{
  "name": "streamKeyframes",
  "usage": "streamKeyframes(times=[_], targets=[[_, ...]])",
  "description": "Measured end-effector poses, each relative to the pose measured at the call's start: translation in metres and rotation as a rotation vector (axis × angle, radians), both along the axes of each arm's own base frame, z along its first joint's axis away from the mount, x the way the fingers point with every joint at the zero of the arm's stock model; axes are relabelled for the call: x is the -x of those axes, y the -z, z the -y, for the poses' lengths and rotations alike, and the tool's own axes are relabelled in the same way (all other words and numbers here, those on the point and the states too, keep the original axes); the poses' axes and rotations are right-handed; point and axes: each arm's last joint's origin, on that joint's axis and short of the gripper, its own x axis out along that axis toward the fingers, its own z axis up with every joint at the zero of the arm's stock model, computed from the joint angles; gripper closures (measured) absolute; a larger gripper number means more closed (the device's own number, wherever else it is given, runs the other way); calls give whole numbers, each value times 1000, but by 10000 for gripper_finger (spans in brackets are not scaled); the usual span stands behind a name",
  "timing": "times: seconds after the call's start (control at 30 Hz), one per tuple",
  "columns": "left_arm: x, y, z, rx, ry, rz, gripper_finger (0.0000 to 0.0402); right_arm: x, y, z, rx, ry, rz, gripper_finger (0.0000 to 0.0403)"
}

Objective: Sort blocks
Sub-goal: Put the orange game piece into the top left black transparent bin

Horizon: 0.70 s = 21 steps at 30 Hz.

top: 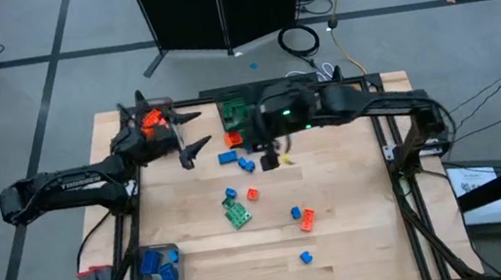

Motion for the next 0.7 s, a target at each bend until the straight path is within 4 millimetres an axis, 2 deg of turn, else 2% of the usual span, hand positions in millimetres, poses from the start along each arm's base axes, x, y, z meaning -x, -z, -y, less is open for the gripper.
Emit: streamKeyframes(times=[0.07, 0.23, 0.53, 0.63, 0.7], targets=[[-2, -6, 9, -131, 23, 42, 52, 7, -7, -1, -15, 5, 19, 287], [-5, -15, 32, -439, 19, 99, 52, 7, -7, -6, -25, -13, 17, 288], [-13, -12, 69, -1179, -107, 27, 52, -14, 12, -5, -10, -21, -7, 283], [-17, -9, 76, -1374, -179, -16, 52, -21, 14, -5, 9, -34, 16, 284], [-20, -7, 80, -1443, -220, -27, 52, -26, 15, -5, 19, -43, 43, 284]])
